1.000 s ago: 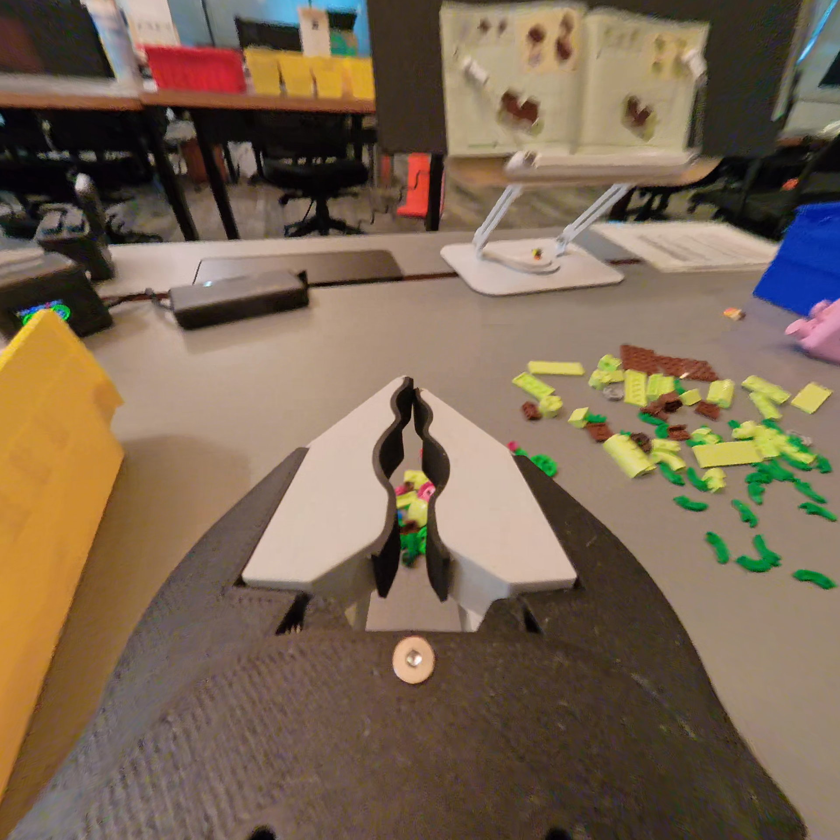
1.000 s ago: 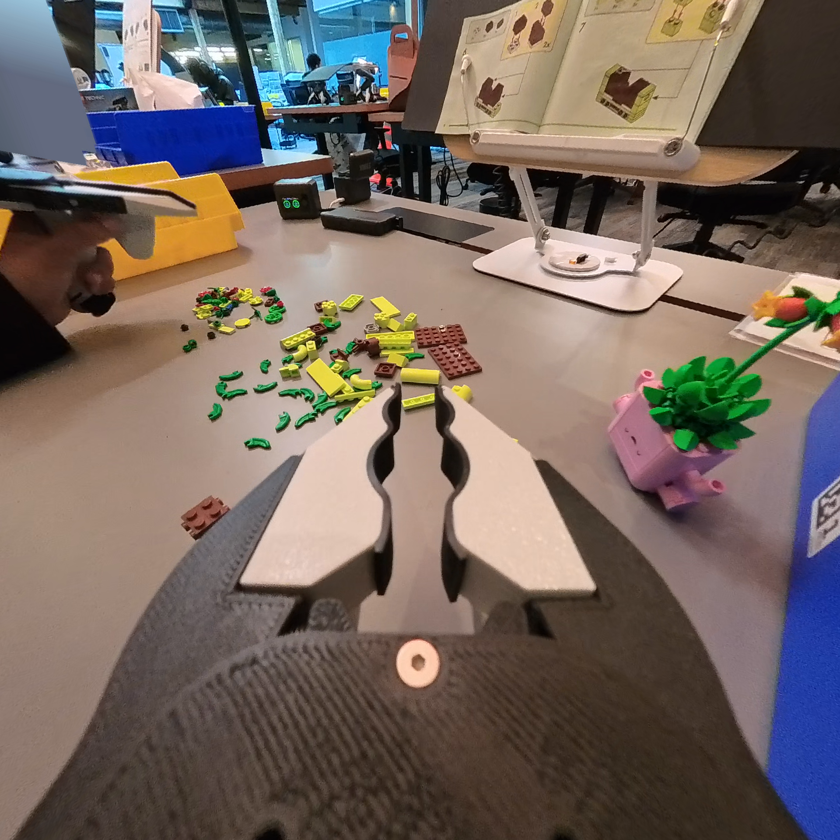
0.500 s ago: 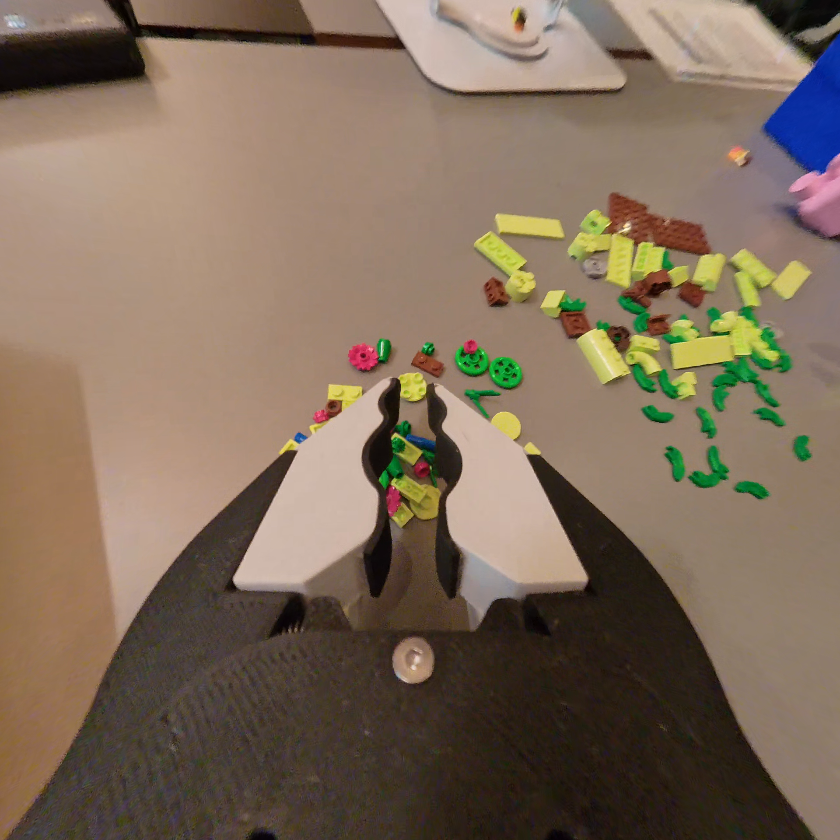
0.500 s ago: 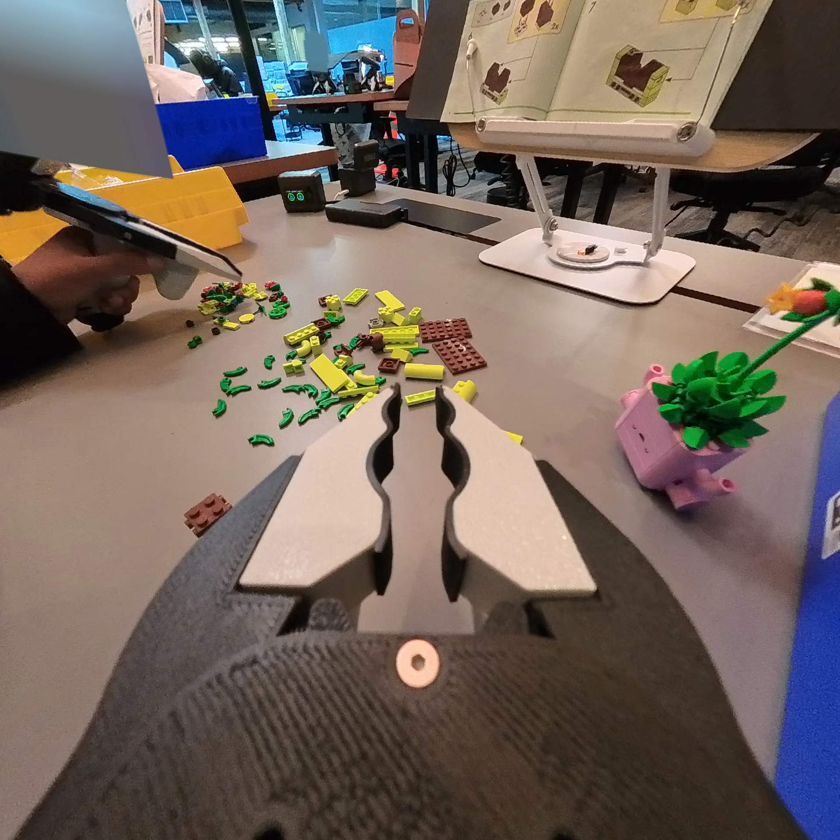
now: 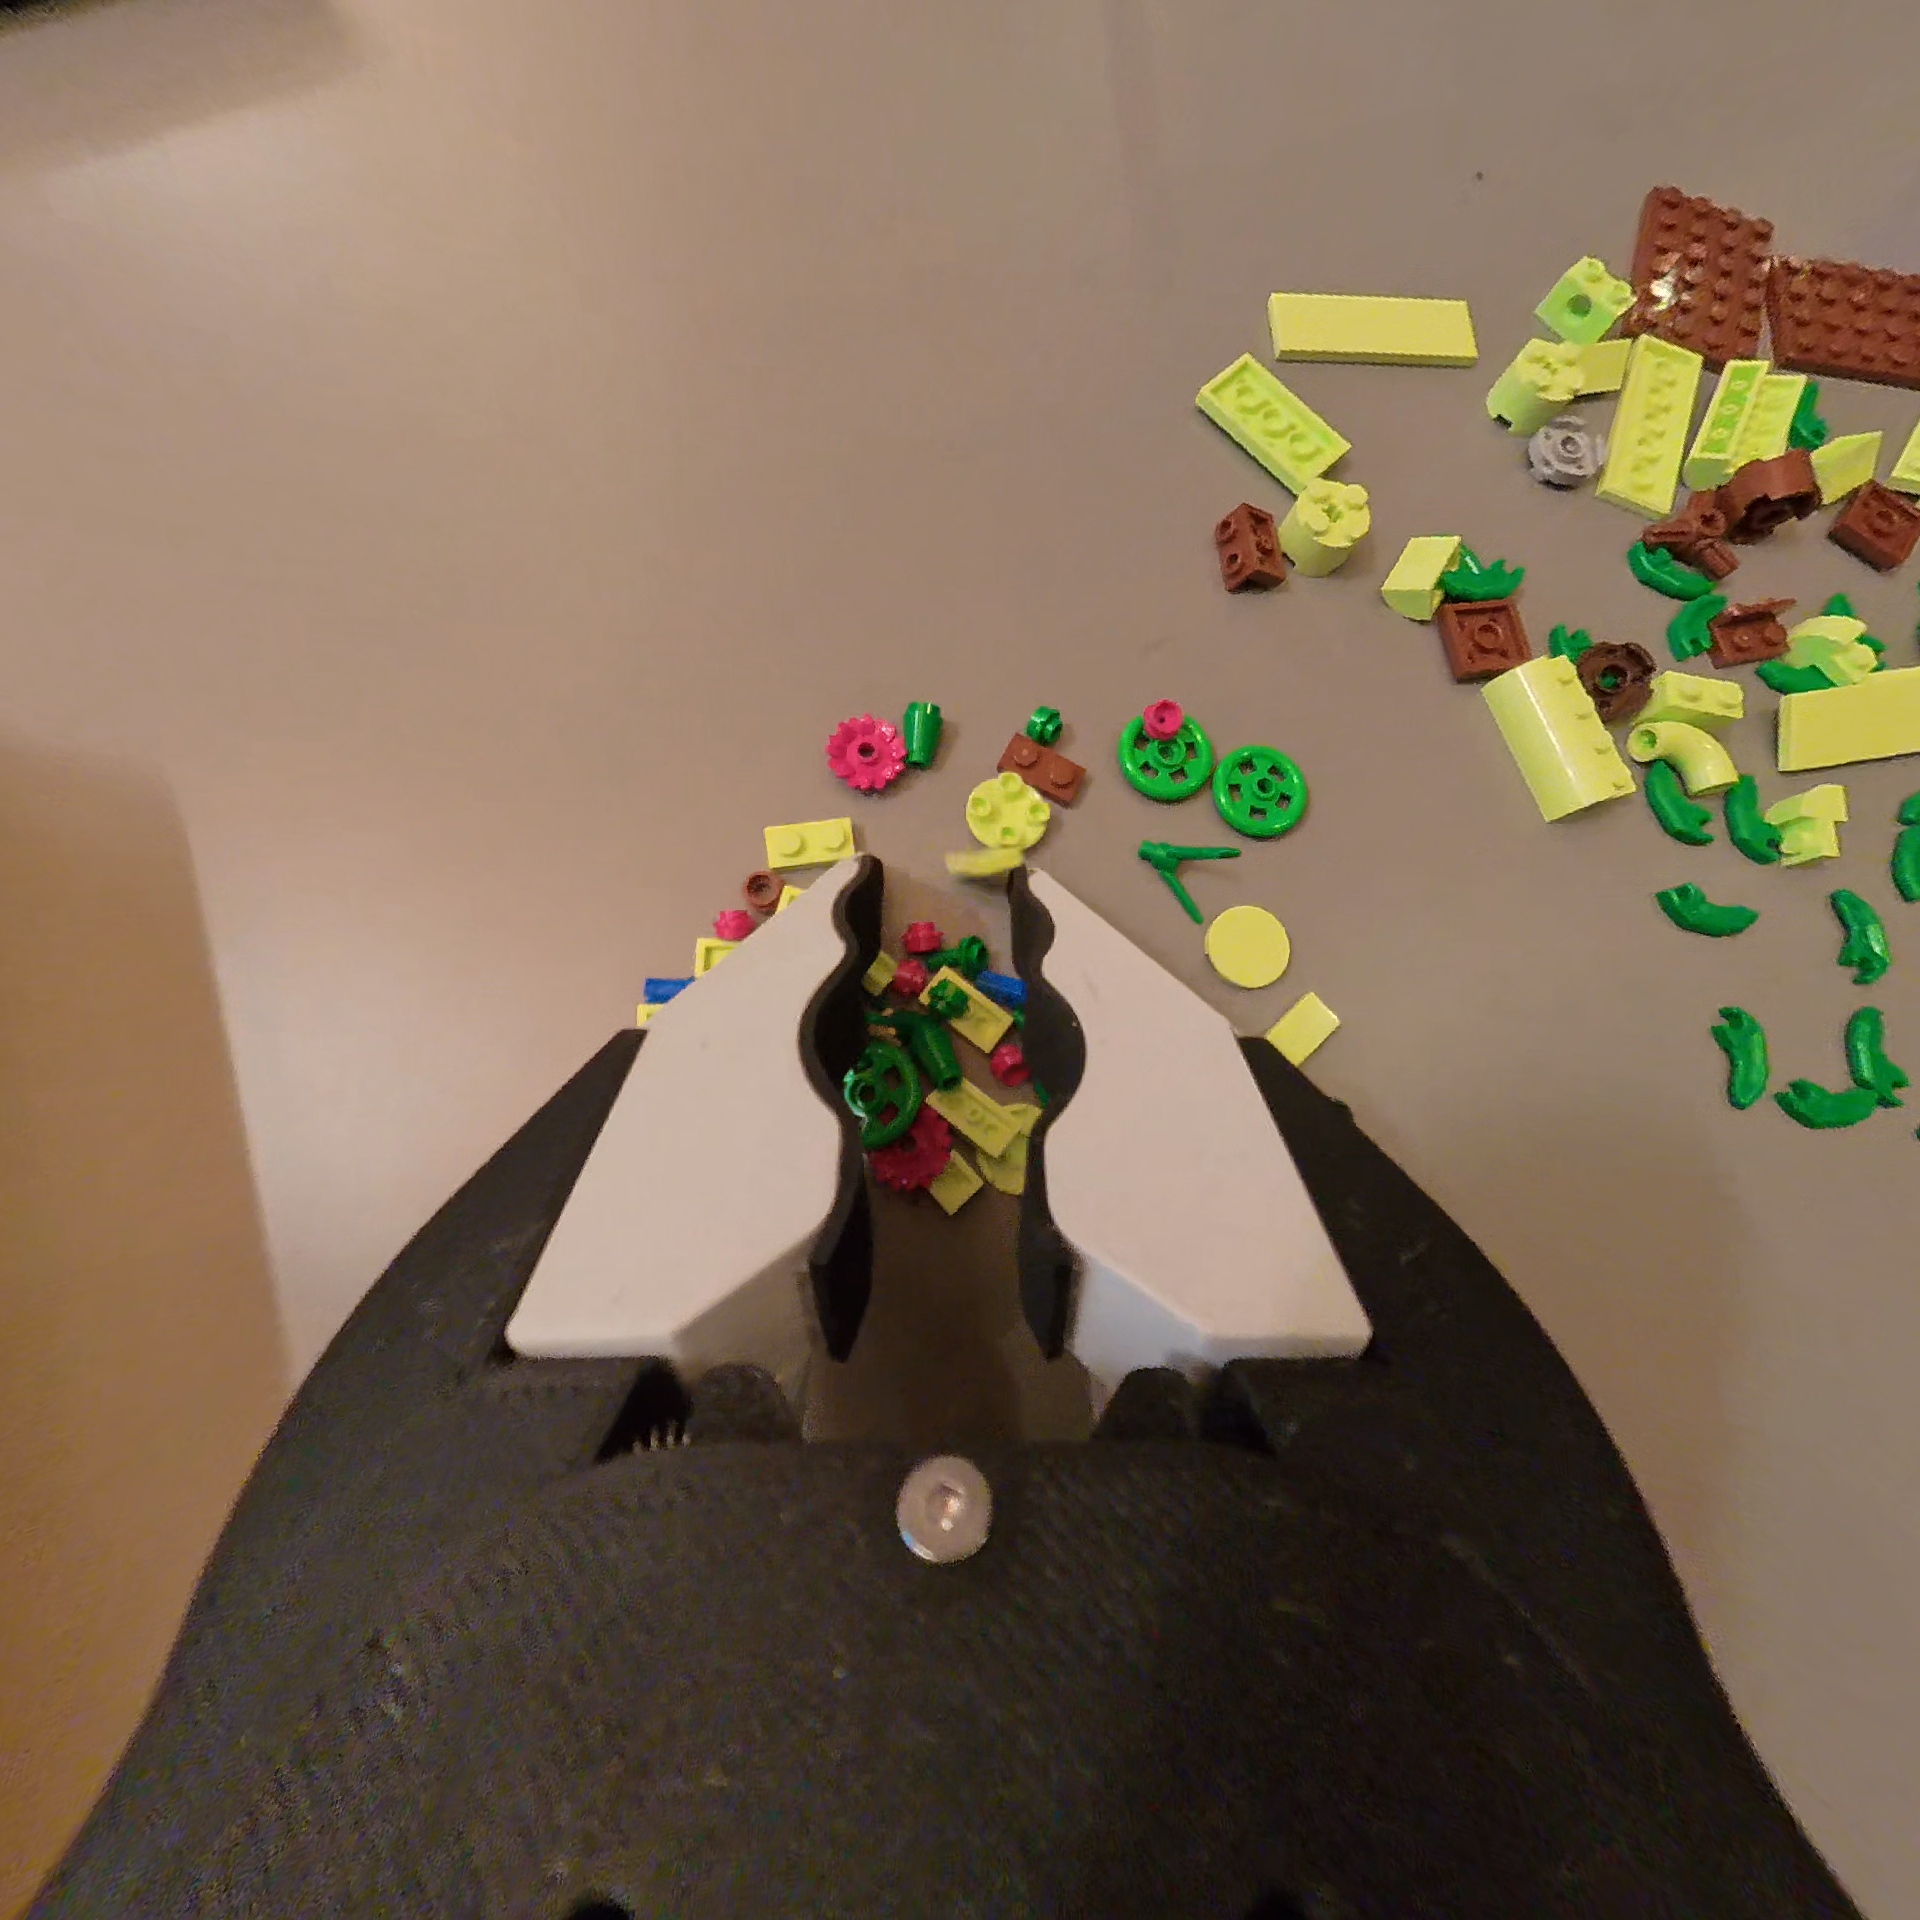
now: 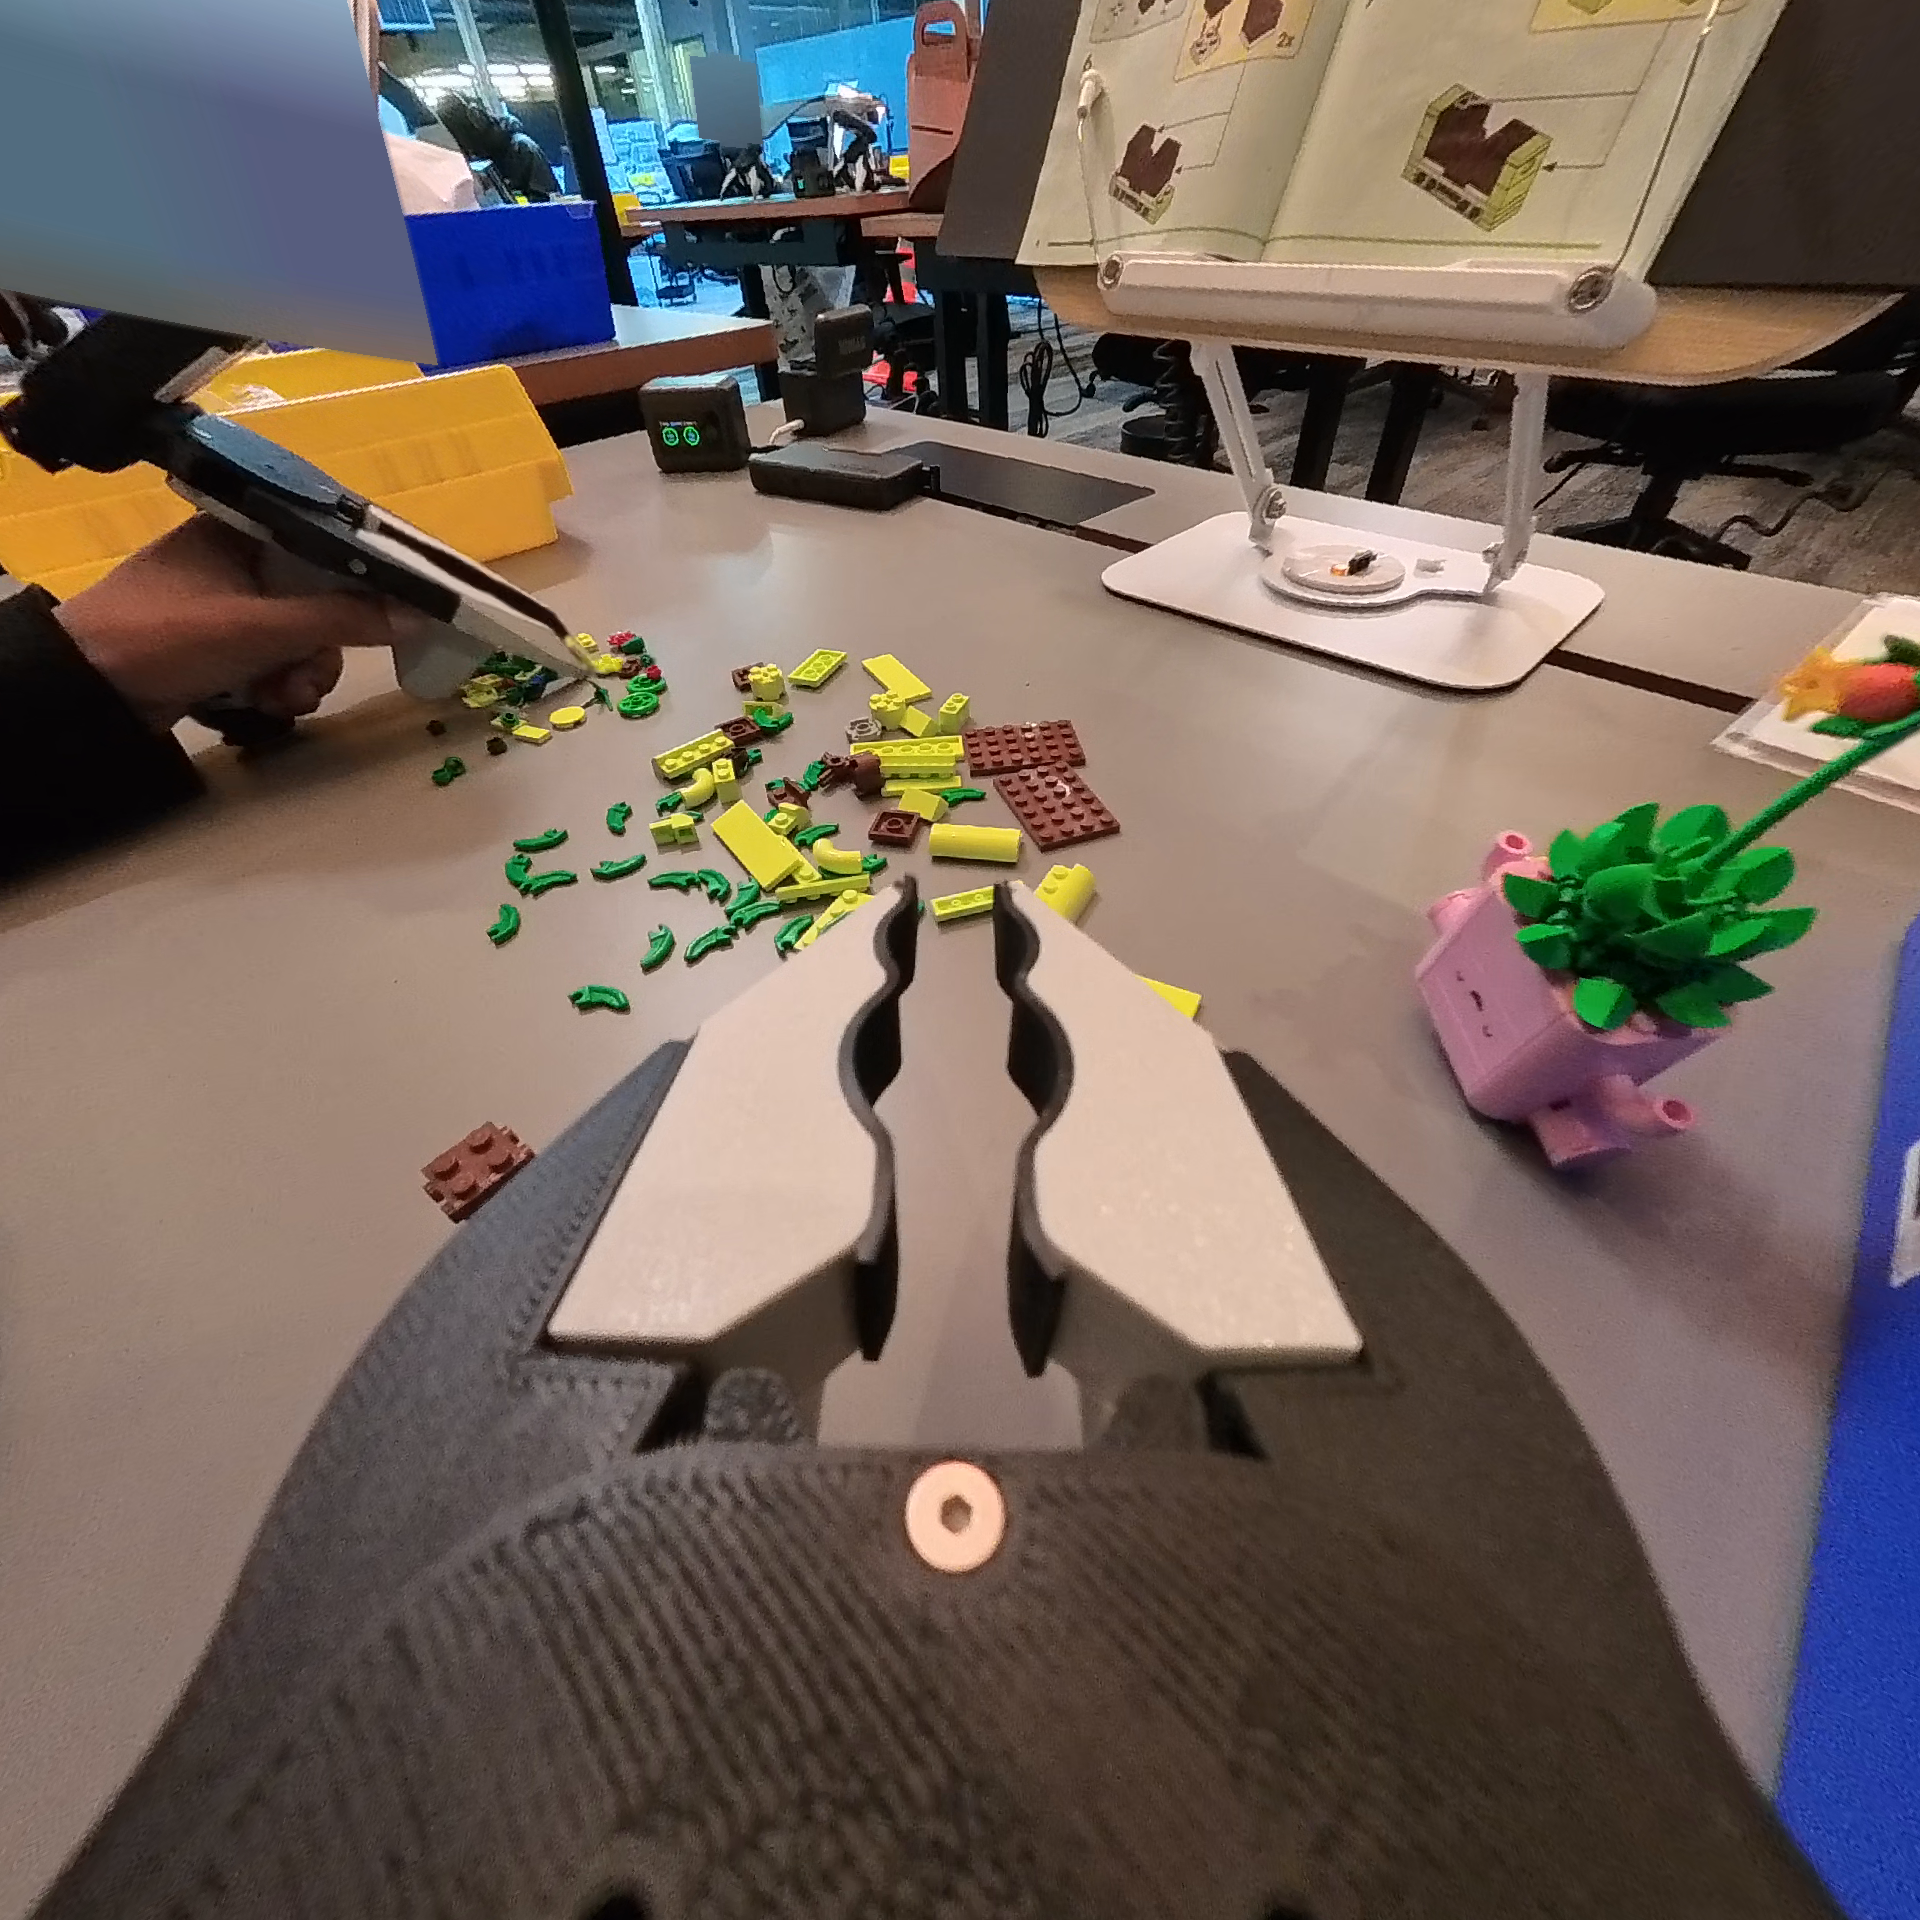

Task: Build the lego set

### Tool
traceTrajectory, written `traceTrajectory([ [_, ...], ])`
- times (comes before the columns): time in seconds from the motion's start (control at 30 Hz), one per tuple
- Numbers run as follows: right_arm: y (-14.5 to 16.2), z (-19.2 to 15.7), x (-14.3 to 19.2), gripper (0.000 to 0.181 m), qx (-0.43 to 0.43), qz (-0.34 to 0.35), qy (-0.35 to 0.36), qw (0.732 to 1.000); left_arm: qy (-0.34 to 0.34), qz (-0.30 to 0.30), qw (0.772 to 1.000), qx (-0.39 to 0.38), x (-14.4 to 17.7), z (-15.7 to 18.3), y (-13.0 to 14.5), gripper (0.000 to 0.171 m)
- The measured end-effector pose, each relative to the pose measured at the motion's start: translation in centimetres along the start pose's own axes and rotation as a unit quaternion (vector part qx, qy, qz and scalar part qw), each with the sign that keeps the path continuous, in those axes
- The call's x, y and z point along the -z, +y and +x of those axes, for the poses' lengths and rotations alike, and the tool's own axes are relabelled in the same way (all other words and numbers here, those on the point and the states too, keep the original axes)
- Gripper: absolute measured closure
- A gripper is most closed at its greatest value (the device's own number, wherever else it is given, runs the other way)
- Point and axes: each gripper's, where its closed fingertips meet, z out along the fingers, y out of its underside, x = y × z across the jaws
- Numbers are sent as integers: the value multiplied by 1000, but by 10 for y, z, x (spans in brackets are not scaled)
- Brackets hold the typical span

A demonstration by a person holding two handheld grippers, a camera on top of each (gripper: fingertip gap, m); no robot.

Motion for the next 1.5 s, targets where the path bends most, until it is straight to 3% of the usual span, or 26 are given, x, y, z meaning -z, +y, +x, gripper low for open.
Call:
traceTrajectory([
  [0.13, 0, -1, 0, 169, 5, -1, 0, 1000, 8, -4, 1000, -26, -2, 6, 0, 156],
  [0.2, 0, -2, 0, 170, 9, 2, 1, 1000, 27, -2, 999, -29, -2, 12, -1, 171],
  [0.47, -3, -3, 3, 170, 20, 12, 5, 1000, 36, 25, 999, -25, 5, 13, -6, 171],
  [0.57, -3, -4, 3, 170, 22, 14, 5, 1000, 24, 22, 999, -34, 5, 10, -5, 154],
  [0.73, -5, -4, 5, 170, 26, 21, 7, 999, -2, 22, 998, -65, 3, 4, -9, 143],
  [0.9, -4, -4, 4, 170, 25, 19, 5, 999, 27, -3, 991, -128, -5, 12, -6, 145],
  [1.03, -5, -5, 4, 170, 25, 20, 5, 999, 27, -23, 992, -125, -4, 8, -4, 148],
  [1.13, -4, -5, 4, 170, 25, 18, 5, 999, 65, -37, 991, -114, 0, 13, 3, 163],
  [1.27, -4, -5, 3, 170, 28, 16, 5, 999, 81, -44, 990, -109, 3, 15, 6, 164],
  [1.37, -4, -5, 3, 170, 30, 15, 7, 999, 80, -33, 989, -118, 6, 18, 3, 165],
  [1.5, -7, -4, 6, 169, 33, 27, 15, 999, 107, 37, 984, -140, 26, 48, -24, 165],
])
